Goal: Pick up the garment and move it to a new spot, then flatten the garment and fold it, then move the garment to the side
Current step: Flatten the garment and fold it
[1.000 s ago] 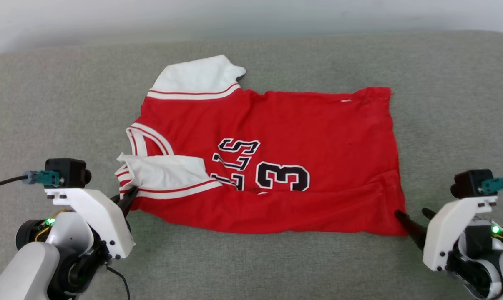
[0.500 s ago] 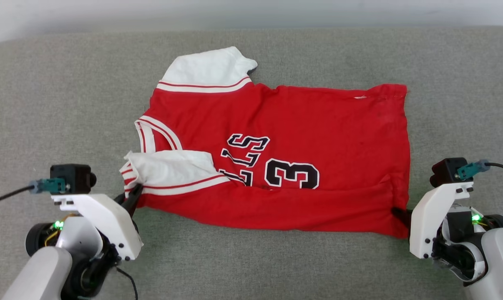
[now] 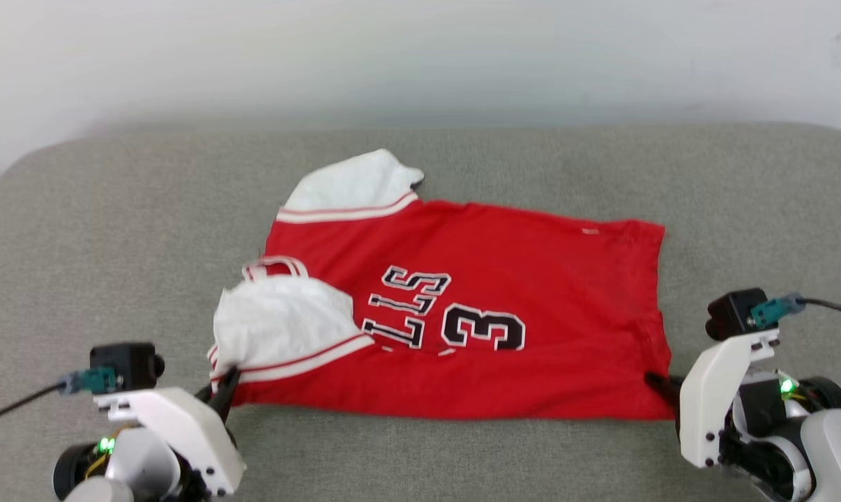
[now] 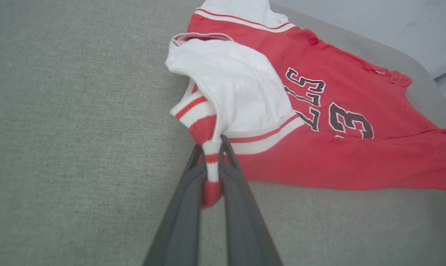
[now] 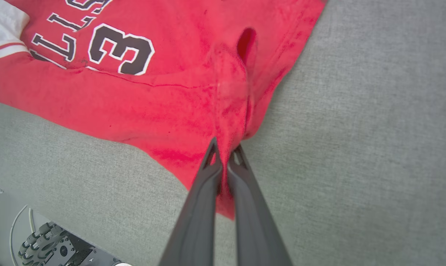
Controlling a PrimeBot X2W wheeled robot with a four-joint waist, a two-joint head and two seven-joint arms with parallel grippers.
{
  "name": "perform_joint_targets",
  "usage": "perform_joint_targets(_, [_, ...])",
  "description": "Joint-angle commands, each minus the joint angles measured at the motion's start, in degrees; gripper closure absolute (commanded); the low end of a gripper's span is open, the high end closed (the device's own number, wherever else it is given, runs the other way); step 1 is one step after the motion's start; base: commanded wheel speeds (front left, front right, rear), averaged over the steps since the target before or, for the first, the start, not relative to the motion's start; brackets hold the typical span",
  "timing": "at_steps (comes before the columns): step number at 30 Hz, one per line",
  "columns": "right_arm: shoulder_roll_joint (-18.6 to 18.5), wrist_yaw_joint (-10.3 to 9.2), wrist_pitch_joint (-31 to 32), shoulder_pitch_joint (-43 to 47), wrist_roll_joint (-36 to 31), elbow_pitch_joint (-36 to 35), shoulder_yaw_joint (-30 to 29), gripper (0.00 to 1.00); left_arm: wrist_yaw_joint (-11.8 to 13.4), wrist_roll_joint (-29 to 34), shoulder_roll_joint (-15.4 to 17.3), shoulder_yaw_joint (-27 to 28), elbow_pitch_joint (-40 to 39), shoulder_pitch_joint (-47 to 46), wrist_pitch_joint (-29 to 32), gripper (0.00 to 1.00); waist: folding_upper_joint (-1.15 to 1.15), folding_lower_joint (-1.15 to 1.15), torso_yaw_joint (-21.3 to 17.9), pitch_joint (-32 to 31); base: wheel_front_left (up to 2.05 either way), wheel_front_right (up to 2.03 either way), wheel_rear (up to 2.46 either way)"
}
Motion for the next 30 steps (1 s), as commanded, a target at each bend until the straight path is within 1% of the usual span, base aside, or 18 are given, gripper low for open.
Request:
perform_joint_targets(1, [-0.31,0.12,0.16,0.89,0.21,-0.47,-0.09,1.0,0.36,-0.03,0.1,0.2,-0.34,1.14,-0.38,1.0,0.0,0.0,0.37,-1.74,0.0,0.0,0.0])
perform_joint_targets(8, [-0.77,0.06,2.06,7.6,0.17,-4.93,-1.98,1.0,3.06,-1.77,0.44,1.12,-3.52,9.33,-0.22,1.0,0.0,0.0,1.19,-4.71,0.0,0.0,0.0])
perform_joint_targets(11, [-0.39,0.07,3.07,10.69,-0.51,-4.86,-3.3,1.0,3.46,-2.76,0.16,0.71,-3.37,11.8,0.61,1.0,0.0,0.0,1.45,-5.02,0.0,0.0,0.0])
perform_joint_targets(13, [0.25,0.06,2.96,12.11,-1.03,-4.09,-4.06,1.0,3.31,-4.36,-1.07,0.42,-2.01,12.74,1.3,1.0,0.0,0.0,1.56,-5.01,0.0,0.0,0.0])
perform_joint_targets(14, [0.2,0.07,2.62,12.52,-1.78,-3.51,-4.09,0.66,3.01,-4.85,-1.36,0.12,-1.13,13.02,1.71,1.0,0.0,0.0,1.47,-4.99,0.0,0.0,0.0])
perform_joint_targets(15, [-0.17,0.06,2.03,12.85,-2.64,-3.04,-3.89,0.0,2.61,-5.34,-1.9,0.05,-0.21,12.84,1.59,0.98,0.0,0.0,1.41,-4.94,0.0,0.0,0.0])
perform_joint_targets(16, [0.28,0.06,1.24,13.1,-2.34,-2.54,-3.78,0.0,2.43,-5.45,-2.34,0.12,0.81,12.35,0.98,0.52,0.0,0.0,1.38,-4.93,0.0,0.0,0.0])
perform_joint_targets(17, [0.83,0.07,0.03,13.25,-2.31,-2.26,-3.56,0.0,2.3,-5.15,-2.69,0.42,1.71,11.61,0.05,0.0,0.0,0.0,1.32,-4.91,0.0,0.0,0.0])
perform_joint_targets(20, [1.18,0.07,-5.88,12.89,-2.86,-2.28,-3.05,0.0,1.41,-4.2,-3.64,0.71,3.74,9.83,-2.65,0.0,0.0,0.0,0.93,-4.71,0.0,0.0,0.0])
perform_joint_targets(24, [1.57,0.07,-16.93,10.9,-4.92,-3.76,-4.15,0.0,0.46,-1.47,-3.58,2.06,4.57,6.46,-8.52,0.0,0.0,0.0,0.1,-4.38,0.0,0.0,0.0])
perform_joint_targets(27, [2.7,0.07,-24.76,9.51,-6.38,-4.82,-6.13,0.0,0.66,1.29,-3.54,2.47,3.84,3.26,-12.31,0.0,0.0,0.0,-0.76,-3.78,0.0,0.0,0.0])
perform_joint_targets(30, [3.87,0.07,-30.75,7.73,-8.64,-6.45,-7.73,0.0,0.44,3.24,-3.2,3.42,3.66,-0.52,-15.47,0.0,0.0,0.0,-1.79,-2.39,0.0,0.0,0.0])
